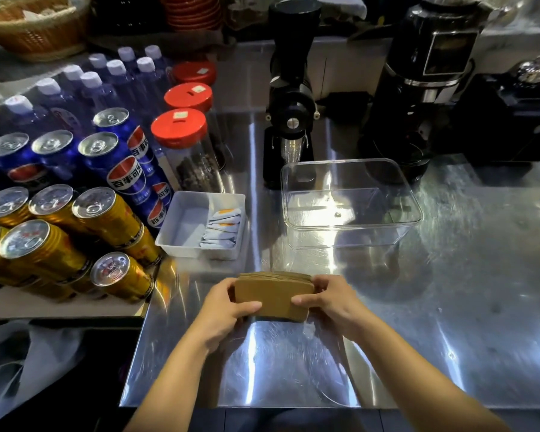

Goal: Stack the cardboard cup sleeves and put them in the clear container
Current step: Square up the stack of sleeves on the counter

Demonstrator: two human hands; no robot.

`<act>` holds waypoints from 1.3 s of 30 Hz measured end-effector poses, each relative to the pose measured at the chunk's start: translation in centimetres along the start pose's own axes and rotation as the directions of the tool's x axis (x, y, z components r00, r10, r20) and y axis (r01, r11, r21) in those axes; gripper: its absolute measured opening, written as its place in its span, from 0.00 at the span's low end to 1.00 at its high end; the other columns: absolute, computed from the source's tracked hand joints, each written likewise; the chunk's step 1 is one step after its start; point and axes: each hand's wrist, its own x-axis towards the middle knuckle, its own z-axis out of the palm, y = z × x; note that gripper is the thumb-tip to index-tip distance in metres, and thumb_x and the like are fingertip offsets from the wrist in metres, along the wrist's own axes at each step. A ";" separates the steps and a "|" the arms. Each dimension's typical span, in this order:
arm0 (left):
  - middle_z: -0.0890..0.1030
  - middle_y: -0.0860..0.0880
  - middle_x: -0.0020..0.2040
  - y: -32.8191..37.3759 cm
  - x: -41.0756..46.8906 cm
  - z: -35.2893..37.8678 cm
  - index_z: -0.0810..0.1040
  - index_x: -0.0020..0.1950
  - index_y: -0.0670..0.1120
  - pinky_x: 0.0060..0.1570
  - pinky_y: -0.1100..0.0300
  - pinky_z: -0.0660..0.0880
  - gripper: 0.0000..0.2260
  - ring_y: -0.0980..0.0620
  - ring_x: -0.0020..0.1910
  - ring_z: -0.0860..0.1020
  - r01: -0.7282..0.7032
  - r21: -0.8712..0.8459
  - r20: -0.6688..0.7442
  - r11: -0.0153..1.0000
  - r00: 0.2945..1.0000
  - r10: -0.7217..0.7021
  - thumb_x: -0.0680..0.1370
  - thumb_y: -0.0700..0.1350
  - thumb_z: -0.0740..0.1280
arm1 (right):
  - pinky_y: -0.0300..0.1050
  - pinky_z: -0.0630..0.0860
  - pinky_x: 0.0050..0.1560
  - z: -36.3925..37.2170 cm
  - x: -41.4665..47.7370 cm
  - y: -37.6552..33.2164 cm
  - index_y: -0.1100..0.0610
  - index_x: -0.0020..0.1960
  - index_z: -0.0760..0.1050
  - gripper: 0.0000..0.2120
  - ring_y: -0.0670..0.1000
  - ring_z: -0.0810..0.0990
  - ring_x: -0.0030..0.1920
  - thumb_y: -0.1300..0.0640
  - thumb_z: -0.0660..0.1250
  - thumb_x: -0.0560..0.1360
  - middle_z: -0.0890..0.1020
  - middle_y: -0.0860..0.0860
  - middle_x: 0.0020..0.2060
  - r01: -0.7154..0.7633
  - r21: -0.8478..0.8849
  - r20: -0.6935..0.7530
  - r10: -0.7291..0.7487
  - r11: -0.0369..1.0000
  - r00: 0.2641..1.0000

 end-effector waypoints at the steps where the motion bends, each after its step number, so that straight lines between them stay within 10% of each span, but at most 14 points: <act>1: 0.82 0.45 0.48 -0.2 -0.1 0.4 0.76 0.51 0.47 0.40 0.68 0.77 0.17 0.50 0.46 0.80 -0.052 -0.011 -0.036 0.999 0.998 0.051 0.67 0.34 0.74 | 0.34 0.74 0.27 -0.3 -0.1 0.2 0.60 0.42 0.79 0.10 0.44 0.79 0.27 0.69 0.75 0.62 0.82 0.47 0.27 0.043 0.047 -0.008 -0.042 0.998 0.999; 7: 0.76 0.50 0.49 -1.4 0.2 2.6 0.73 0.47 0.53 0.42 0.76 0.72 0.22 0.59 0.45 0.76 -0.228 0.003 -0.185 0.974 0.957 0.225 0.64 0.31 0.75 | 0.25 0.72 0.39 -1.6 -0.2 0.8 0.51 0.44 0.79 0.18 0.44 0.77 0.46 0.67 0.77 0.60 0.78 0.50 0.45 0.293 -0.165 -0.138 -0.316 0.942 0.939; 12: 0.76 0.48 0.57 -2.4 0.8 2.3 0.70 0.59 0.52 0.53 0.68 0.72 0.28 0.55 0.54 0.77 -0.236 0.076 -0.020 0.969 0.971 0.238 0.65 0.38 0.77 | 0.28 0.75 0.36 -1.3 -0.1 2.0 0.51 0.51 0.73 0.22 0.35 0.80 0.40 0.68 0.75 0.63 0.78 0.52 0.47 0.316 -0.034 -0.046 -0.318 0.948 0.947; 16: 0.77 0.46 0.60 -2.6 0.3 2.8 0.64 0.69 0.56 0.53 0.54 0.78 0.36 0.50 0.56 0.79 -0.160 -0.284 0.096 0.945 0.976 0.194 0.64 0.48 0.75 | 0.31 0.76 0.42 -0.7 0.0 3.2 0.50 0.64 0.67 0.31 0.38 0.80 0.47 0.56 0.75 0.64 0.79 0.48 0.52 0.325 0.039 -0.033 -0.324 0.945 0.945; 21: 0.78 0.45 0.46 -1.5 0.4 5.6 0.73 0.57 0.43 0.39 0.63 0.77 0.17 0.55 0.39 0.81 -0.188 -0.610 -0.112 0.770 0.982 0.152 0.70 0.49 0.66 | 0.39 0.69 0.42 2.0 0.7 3.6 0.53 0.42 0.72 0.08 0.41 0.73 0.36 0.49 0.66 0.70 0.76 0.42 0.34 0.397 0.142 -0.297 -0.343 0.907 0.891; 26: 0.76 0.46 0.35 -0.7 0.8 7.4 0.75 0.37 0.45 0.40 0.53 0.71 0.12 0.48 0.38 0.74 -0.291 -0.510 -0.375 0.809 0.922 0.095 0.77 0.51 0.62 | 0.33 0.66 0.33 2.6 1.4 2.4 0.57 0.33 0.70 0.13 0.42 0.68 0.31 0.54 0.63 0.75 0.71 0.43 0.27 0.502 0.108 -0.501 -0.389 0.858 0.773; 34: 0.84 0.50 0.43 -1.4 2.8 7.8 0.82 0.42 0.52 0.53 0.51 0.73 0.13 0.50 0.47 0.79 -0.288 -0.393 -0.313 0.874 0.935 0.167 0.78 0.49 0.58 | 0.31 0.65 0.32 1.8 2.2 3.6 0.59 0.35 0.72 0.13 0.41 0.69 0.31 0.54 0.60 0.77 0.72 0.48 0.30 0.452 0.063 -0.509 -0.361 0.890 0.781; 39: 0.82 0.53 0.37 -1.8 2.8 7.8 0.81 0.40 0.51 0.43 0.57 0.73 0.14 0.54 0.40 0.78 -0.278 -0.349 -0.231 0.895 0.951 0.205 0.76 0.53 0.58 | 0.34 0.65 0.32 1.3 2.3 4.0 0.52 0.32 0.70 0.13 0.42 0.68 0.31 0.49 0.59 0.73 0.70 0.46 0.29 0.444 0.028 -0.512 -0.369 0.895 0.775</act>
